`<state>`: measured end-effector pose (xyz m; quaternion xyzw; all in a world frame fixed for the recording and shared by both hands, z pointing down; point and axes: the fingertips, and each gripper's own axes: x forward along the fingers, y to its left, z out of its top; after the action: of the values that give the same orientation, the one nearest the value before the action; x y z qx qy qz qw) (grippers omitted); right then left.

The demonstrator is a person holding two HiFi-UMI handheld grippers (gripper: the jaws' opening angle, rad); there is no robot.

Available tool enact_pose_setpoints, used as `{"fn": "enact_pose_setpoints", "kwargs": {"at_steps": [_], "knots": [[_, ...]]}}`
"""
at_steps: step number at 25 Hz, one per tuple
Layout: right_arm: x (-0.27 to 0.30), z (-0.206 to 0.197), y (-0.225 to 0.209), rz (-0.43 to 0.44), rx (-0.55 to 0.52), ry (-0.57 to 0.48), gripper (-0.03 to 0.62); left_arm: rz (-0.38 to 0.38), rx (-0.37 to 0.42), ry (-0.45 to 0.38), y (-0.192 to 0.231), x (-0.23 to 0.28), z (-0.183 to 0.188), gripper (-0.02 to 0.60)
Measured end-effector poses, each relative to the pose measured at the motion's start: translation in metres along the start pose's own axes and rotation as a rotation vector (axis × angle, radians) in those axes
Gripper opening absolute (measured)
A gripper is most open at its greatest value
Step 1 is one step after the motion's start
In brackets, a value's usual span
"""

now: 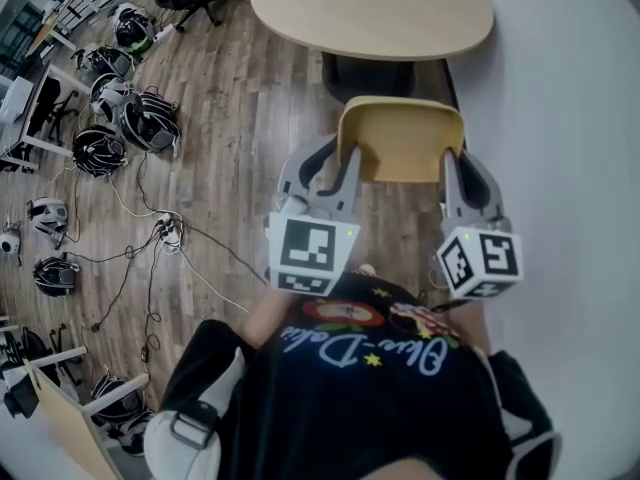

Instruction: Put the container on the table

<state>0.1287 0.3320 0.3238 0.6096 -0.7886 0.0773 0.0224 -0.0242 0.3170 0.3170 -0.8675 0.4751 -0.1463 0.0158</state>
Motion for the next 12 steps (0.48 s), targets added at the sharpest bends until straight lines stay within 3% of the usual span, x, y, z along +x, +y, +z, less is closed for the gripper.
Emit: {"fn": "enact_pose_setpoints", "kwargs": {"at_steps": [12], "knots": [[0.002,-0.011,-0.016,-0.007,0.001,0.015,0.032,-0.005,0.008,0.017,-0.011,0.016,-0.008,0.074]]}}
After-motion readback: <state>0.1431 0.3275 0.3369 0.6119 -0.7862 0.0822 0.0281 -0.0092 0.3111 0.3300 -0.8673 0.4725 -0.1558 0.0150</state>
